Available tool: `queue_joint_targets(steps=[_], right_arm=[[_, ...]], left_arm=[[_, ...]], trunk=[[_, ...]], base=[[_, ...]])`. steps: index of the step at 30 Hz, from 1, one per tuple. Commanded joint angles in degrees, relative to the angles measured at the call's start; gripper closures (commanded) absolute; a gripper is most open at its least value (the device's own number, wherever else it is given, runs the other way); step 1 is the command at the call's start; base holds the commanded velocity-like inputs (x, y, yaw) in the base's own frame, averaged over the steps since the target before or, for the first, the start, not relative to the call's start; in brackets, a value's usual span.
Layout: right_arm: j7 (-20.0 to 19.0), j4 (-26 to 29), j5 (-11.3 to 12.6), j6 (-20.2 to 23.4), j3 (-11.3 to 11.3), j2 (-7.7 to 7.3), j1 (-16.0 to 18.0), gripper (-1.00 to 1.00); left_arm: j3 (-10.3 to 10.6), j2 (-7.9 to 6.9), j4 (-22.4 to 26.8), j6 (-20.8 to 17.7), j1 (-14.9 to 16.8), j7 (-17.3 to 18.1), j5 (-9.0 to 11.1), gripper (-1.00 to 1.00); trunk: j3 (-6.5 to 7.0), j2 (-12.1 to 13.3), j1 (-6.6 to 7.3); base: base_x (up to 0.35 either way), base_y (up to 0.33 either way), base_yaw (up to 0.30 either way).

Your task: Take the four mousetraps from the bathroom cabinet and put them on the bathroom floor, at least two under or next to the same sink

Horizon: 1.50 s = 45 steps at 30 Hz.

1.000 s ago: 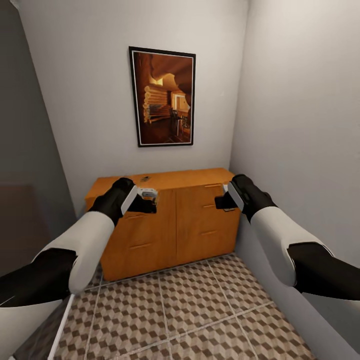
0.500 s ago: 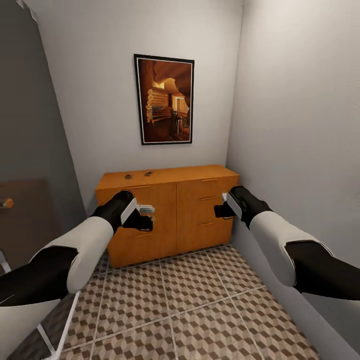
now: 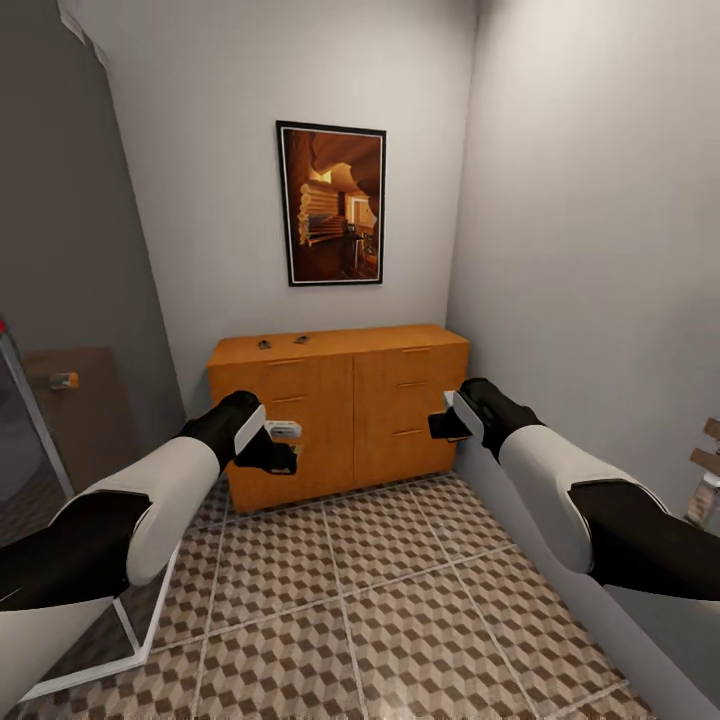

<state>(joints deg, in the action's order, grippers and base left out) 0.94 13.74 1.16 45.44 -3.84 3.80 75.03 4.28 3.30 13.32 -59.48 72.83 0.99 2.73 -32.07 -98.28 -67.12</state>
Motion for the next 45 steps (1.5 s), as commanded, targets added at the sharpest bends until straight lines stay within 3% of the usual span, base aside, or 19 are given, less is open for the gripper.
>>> queue_joint_targets(steps=[1,15,25,30,34,40,41,45], right_arm=[[0.2,0.1,0.2,0.3,-0.4,-0.02,0.0,1.00],[0.4,0.0,0.3,0.3,-0.4,-0.02,0.0,1.00],[0.5,-3.1,0.3,0.0,-0.4,-0.02,0.0,1.00],[0.4,-5.7,0.3,-2.4,-0.4,-0.02,0.0,1.00],[0.3,-8.7,0.3,-4.9,-0.4,-0.02,0.0,1.00],[0.3,-12.2,0.3,-7.8,-0.4,-0.02,0.0,1.00],[0.3,-13.8,0.3,-9.3,-0.4,-0.02,0.0,1.00],[0.4,-15.0,0.3,-10.6,-0.4,-0.03,0.2,1.00]], left_arm=[[0.5,-0.04,0.0,-0.2,0.0,0.0,0.2,1.00],[0.6,-0.05,-0.9,0.2,0.0,-0.2,0.1,1.00],[0.6,-0.01,-1.6,0.5,0.0,-0.4,0.1,1.00],[0.5,0.10,-2.9,0.7,-0.1,-0.4,0.1,1.00],[0.5,0.08,-4.9,4.1,-0.3,-0.4,0.6,1.00],[0.4,0.06,-10.2,12.8,-0.5,-0.5,4.8,1.00],[0.4,0.10,-11.9,15.5,-0.6,-0.7,7.4,1.00],[0.4,0.18,-12.6,17.0,-0.6,-0.8,9.1,1.00]], trunk=[[-0.06,0.0,0.04],[-0.06,0.0,0.04],[-0.06,0.0,0.04],[-0.06,0.0,0.04],[-0.06,0.0,0.04],[-0.06,0.0,0.04],[-0.06,0.0,0.04],[-0.06,0.0,0.04]], base=[[-0.339,0.000,0.000],[-0.132,0.000,0.000],[-0.273,0.000,0.000],[-0.340,0.000,0.000],[-0.345,0.000,0.000],[-0.346,0.000,0.000],[-0.346,0.000,0.000],[-0.347,0.000,0.000]])
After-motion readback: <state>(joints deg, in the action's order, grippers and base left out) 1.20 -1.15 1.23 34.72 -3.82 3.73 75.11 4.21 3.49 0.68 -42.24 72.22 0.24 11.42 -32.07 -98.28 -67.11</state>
